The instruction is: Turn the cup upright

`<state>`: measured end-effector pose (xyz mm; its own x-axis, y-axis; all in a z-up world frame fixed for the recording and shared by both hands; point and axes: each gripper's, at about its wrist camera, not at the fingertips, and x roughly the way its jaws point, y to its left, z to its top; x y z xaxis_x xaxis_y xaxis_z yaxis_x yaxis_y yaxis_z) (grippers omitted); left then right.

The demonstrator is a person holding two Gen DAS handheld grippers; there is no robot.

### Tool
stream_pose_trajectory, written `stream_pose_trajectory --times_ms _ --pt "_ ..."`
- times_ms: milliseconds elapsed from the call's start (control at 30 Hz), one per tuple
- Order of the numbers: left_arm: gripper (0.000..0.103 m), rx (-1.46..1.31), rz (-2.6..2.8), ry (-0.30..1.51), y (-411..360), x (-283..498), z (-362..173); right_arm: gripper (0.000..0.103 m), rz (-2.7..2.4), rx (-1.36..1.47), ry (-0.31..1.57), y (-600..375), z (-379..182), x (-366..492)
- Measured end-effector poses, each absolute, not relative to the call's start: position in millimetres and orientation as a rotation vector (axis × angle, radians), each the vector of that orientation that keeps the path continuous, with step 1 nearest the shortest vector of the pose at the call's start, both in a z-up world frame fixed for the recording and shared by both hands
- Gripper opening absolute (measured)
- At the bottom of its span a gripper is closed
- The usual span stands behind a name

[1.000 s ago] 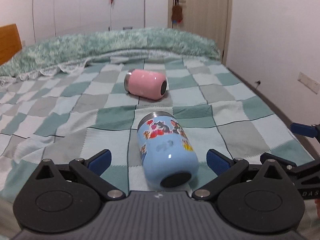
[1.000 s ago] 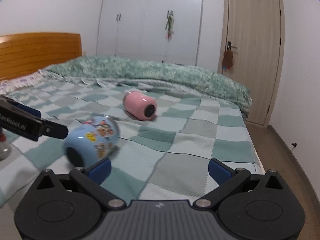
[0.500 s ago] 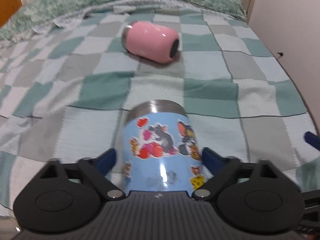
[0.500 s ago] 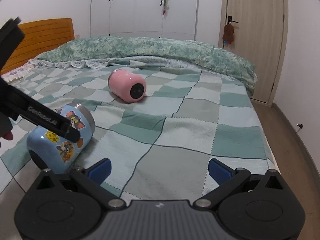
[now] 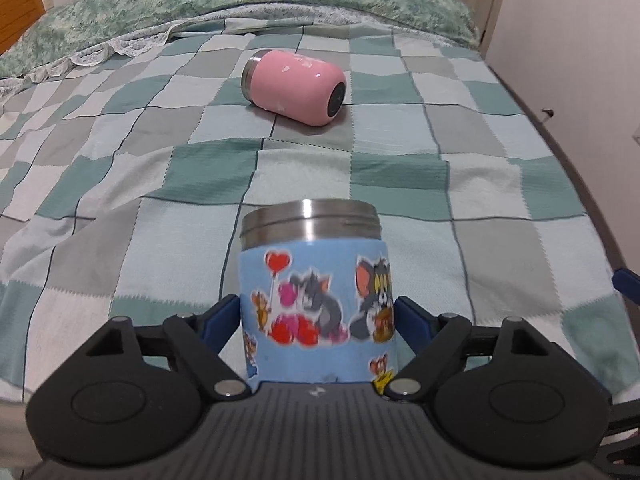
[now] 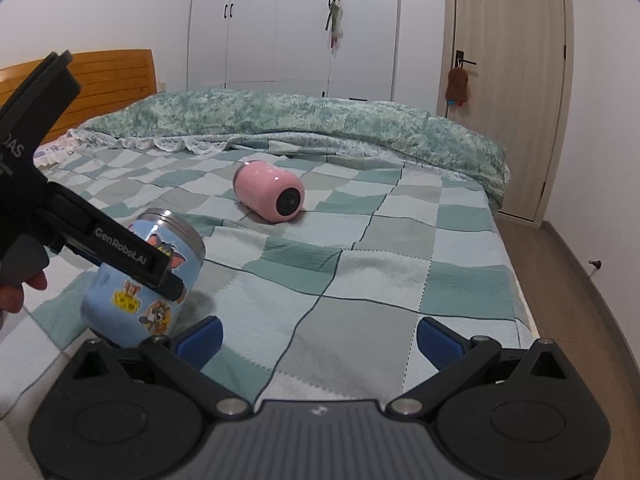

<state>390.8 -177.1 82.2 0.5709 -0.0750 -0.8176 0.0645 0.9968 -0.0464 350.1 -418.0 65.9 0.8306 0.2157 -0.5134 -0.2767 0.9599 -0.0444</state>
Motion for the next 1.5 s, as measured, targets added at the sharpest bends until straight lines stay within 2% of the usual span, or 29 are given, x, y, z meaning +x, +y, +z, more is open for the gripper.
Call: stream_pose_trajectory --times_ms 567,800,967,1333,1367,1433,1500 --pt "0.083 0.010 -0.229 0.947 -141.0 244.0 135.1 0.103 0.296 -0.141 0.486 -388.1 109.7 223.7" --pt "0.083 -0.019 -0.269 1.062 -120.9 198.5 125.1 0.103 0.314 -0.171 0.525 -370.2 107.0 184.7" --pt "0.083 -0.010 -0.246 1.116 -125.4 201.8 96.0 0.103 0.305 -0.160 0.568 -370.5 98.7 169.4" --pt "0.084 -0.031 -0.252 1.049 -139.9 232.3 69.5 0.103 0.274 -0.129 0.620 -387.4 78.5 169.6" --pt "0.087 -0.026 -0.257 1.032 -140.0 231.2 70.9 0.103 0.272 -0.126 0.623 -387.8 77.9 170.5" --pt "0.103 -0.029 -0.279 0.978 -137.7 226.5 78.6 0.103 0.267 -0.124 0.628 -387.3 78.0 172.4" --pt "0.103 -0.031 -0.307 0.892 -131.5 217.4 91.5 0.103 0.264 -0.125 0.625 -384.5 81.2 172.3"
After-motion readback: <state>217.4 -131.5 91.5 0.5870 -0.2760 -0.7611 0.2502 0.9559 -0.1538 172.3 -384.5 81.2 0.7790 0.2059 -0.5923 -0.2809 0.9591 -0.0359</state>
